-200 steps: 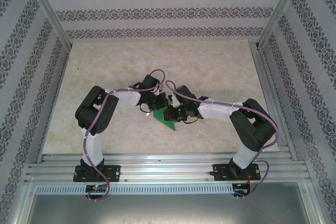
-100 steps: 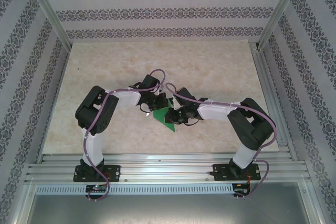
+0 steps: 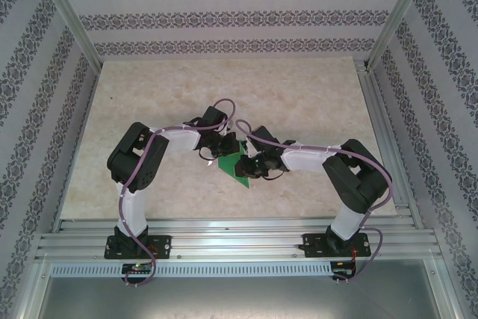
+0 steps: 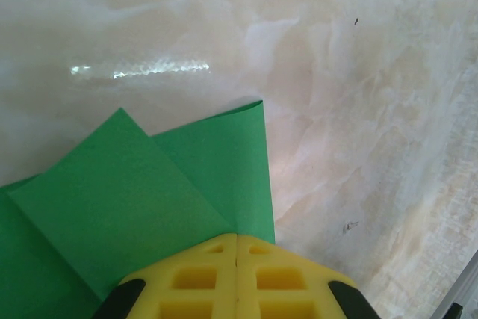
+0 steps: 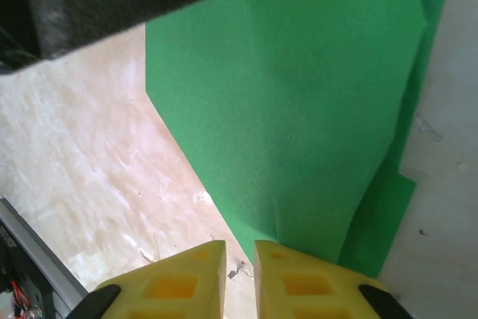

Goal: Fold a paper plane with a square sheet of paper (fold left side to right side)
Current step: Fourth fold the wing at the center of the table.

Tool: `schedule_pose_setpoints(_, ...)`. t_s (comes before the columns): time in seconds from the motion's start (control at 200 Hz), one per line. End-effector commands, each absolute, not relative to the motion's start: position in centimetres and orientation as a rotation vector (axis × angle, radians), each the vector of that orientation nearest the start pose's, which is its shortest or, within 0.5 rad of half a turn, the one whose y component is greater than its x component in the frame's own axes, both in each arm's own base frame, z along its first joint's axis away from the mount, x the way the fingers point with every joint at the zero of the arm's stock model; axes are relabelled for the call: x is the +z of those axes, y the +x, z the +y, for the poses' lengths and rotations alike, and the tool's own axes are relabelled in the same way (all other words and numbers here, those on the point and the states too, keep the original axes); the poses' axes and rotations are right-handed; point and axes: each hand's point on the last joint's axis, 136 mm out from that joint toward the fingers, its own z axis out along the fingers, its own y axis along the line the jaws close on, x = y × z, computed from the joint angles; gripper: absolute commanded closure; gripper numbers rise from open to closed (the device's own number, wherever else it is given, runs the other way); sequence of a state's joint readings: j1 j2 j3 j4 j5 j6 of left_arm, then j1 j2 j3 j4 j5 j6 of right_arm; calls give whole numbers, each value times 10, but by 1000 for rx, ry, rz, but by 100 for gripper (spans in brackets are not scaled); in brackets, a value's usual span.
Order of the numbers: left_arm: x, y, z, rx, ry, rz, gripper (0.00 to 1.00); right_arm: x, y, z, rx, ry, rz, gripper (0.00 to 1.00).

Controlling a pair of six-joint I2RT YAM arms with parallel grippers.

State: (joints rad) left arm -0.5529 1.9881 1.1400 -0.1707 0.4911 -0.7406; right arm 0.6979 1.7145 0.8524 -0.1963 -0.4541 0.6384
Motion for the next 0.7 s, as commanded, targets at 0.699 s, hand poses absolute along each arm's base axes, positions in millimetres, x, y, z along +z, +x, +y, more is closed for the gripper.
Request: schedule_pose_setpoints(0.699, -8, 327, -290, -872, -93, 2929, 93, 34, 281, 290, 1116, -24, 2767, 72)
